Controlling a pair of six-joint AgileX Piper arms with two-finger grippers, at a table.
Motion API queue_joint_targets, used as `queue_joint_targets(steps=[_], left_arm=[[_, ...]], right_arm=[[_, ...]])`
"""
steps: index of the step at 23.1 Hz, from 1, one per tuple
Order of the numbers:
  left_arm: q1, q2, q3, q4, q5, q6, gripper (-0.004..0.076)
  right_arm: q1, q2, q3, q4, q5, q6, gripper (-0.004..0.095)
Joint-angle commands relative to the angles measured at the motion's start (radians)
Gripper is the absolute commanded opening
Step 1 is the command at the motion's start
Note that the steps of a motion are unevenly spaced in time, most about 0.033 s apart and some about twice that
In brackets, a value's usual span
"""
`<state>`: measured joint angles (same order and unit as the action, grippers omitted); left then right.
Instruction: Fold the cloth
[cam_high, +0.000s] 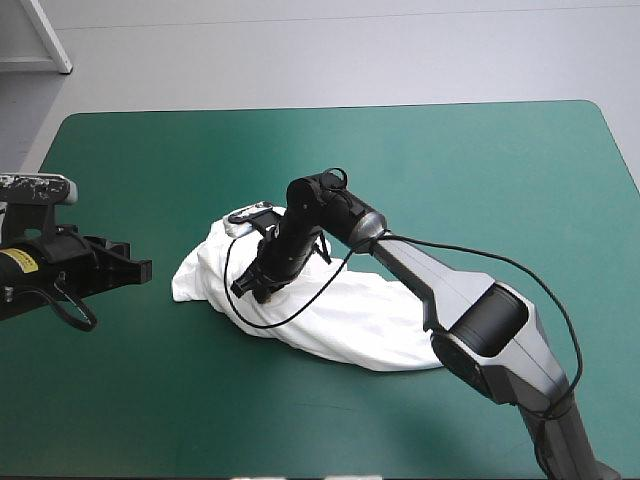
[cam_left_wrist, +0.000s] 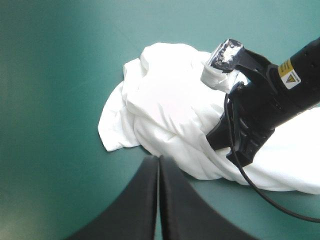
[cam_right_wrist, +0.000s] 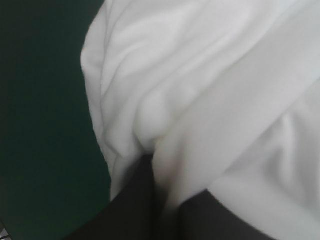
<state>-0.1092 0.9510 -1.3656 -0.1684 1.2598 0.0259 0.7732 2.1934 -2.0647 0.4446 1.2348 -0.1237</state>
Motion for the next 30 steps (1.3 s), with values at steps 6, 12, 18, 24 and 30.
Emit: queue_joint_targets(steps=[6, 12, 18, 24, 30], left_arm=[[-0.002, -0.010, -0.021, -0.017, 0.000, -0.003, 0.0008], [-0.002, -0.010, -0.021, -0.017, 0.000, -0.003, 0.0008], [-0.002, -0.010, -0.021, -0.020, 0.000, -0.003, 0.0008], [-0.002, -0.010, -0.021, -0.020, 0.000, -0.003, 0.0008], [-0.002, -0.010, -0.021, -0.015, -0.013, 0.000, 0.0008]], right_arm=[[-0.006, -0.075, -0.024, -0.010, 0.011, 0.000, 0.0479], [-0.006, -0.126, -0.045, -0.039, 0.011, 0.018, 0.0660], [-0.061, -0.334, -0.116, -0.263, 0.011, 0.051, 0.0412], [-0.190, -0.721, 0.033, -0.607, 0.013, 0.145, 0.0408], [-0.400, -1.064, 0.598, -0.518, 0.013, 0.196, 0.0407]])
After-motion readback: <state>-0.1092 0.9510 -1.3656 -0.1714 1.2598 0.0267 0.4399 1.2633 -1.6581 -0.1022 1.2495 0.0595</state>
